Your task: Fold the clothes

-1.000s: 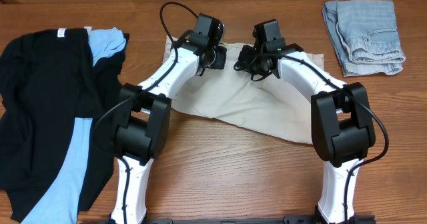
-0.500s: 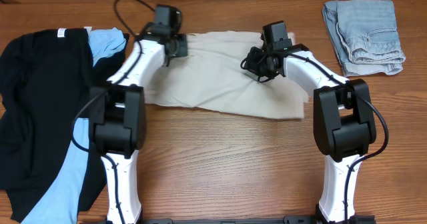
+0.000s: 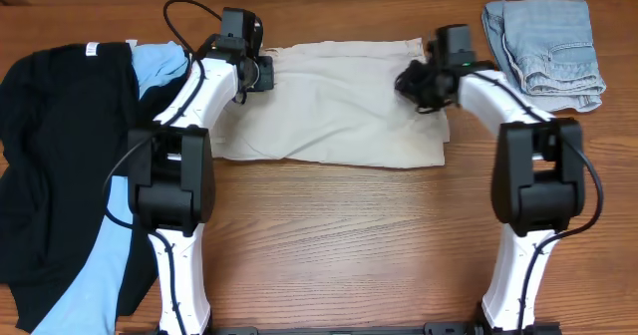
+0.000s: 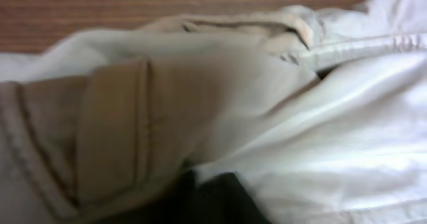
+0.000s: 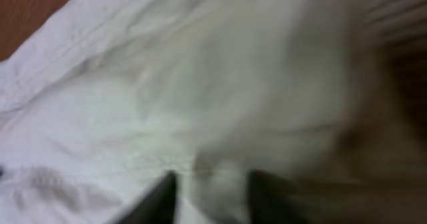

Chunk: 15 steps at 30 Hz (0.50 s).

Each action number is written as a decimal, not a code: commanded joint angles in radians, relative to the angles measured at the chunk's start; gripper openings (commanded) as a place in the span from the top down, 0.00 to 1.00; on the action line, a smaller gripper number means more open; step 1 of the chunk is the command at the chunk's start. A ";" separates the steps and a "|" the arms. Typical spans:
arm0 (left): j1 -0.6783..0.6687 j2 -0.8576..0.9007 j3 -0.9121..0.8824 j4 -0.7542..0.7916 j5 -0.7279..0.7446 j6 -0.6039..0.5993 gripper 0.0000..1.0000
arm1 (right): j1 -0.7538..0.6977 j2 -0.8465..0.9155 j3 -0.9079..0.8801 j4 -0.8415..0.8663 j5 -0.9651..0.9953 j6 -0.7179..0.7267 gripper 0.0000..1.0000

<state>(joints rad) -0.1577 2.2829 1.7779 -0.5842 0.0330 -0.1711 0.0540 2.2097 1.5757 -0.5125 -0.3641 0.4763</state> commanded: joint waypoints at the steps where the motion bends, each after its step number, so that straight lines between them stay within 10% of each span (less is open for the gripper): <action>1: -0.007 -0.002 0.027 -0.047 0.021 0.018 0.53 | -0.090 0.010 0.052 -0.055 -0.154 -0.143 0.40; 9: -0.008 -0.029 0.165 -0.266 0.032 0.075 0.11 | -0.209 0.012 0.053 -0.260 -0.134 -0.373 0.28; 15: -0.007 -0.029 0.385 -0.523 0.059 0.088 0.01 | -0.175 0.027 0.043 -0.292 -0.108 -0.425 0.27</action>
<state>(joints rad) -0.1638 2.2822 2.0365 -1.0325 0.0635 -0.1085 -0.1566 2.2112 1.6154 -0.8032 -0.4862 0.1226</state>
